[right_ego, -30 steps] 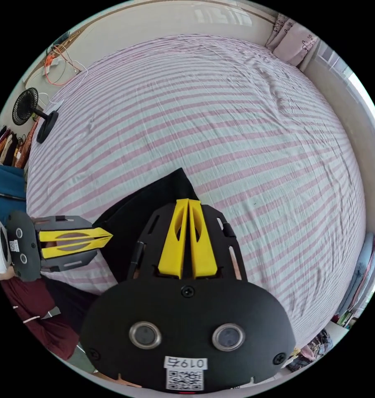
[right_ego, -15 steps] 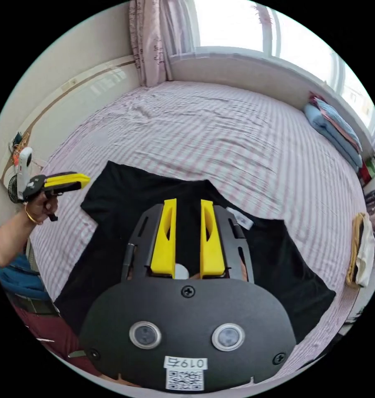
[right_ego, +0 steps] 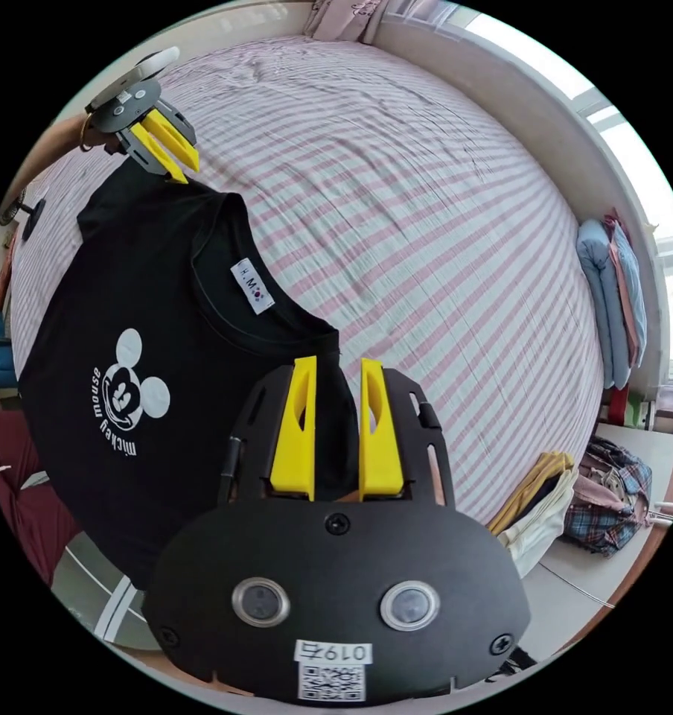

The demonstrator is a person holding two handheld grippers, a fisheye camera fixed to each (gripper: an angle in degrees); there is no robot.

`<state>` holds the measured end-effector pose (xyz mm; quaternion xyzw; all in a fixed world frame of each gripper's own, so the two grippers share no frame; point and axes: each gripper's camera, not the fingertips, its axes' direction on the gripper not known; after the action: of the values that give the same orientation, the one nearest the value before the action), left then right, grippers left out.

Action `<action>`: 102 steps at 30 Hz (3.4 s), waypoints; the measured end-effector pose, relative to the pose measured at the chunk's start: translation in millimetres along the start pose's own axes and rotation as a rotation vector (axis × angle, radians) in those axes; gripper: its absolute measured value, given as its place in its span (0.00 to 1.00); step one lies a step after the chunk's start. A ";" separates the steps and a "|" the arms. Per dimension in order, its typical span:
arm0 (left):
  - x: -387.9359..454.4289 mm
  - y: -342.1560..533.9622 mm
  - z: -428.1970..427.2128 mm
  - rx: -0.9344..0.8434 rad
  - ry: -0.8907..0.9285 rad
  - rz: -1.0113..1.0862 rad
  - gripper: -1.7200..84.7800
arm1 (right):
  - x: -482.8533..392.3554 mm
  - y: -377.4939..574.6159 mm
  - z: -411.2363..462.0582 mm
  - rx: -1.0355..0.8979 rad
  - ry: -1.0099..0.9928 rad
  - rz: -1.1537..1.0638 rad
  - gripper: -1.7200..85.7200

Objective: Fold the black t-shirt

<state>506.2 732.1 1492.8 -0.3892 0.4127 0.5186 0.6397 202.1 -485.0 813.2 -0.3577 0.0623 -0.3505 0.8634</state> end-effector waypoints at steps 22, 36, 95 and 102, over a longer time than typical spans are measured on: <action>-28.2 -22.3 -26.2 -0.058 0.085 -0.139 0.03 | 32.0 39.7 161.6 -0.069 -0.096 0.129 0.03; -15.4 78.7 -62.9 0.114 0.100 -0.235 0.03 | 38.7 145.1 240.8 -0.128 -0.115 0.200 0.10; 508.8 590.9 32.6 0.120 0.273 -0.843 0.05 | -492.2 553.9 449.8 -0.084 -0.431 0.628 0.15; 532.8 646.6 78.8 0.035 0.510 -0.836 0.13 | -557.1 603.4 471.3 -0.093 -0.407 0.750 0.11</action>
<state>-56.1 1090.3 979.3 -0.6254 0.3734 0.0986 0.6780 293.3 448.2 681.5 -0.4108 0.0322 0.0686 0.9086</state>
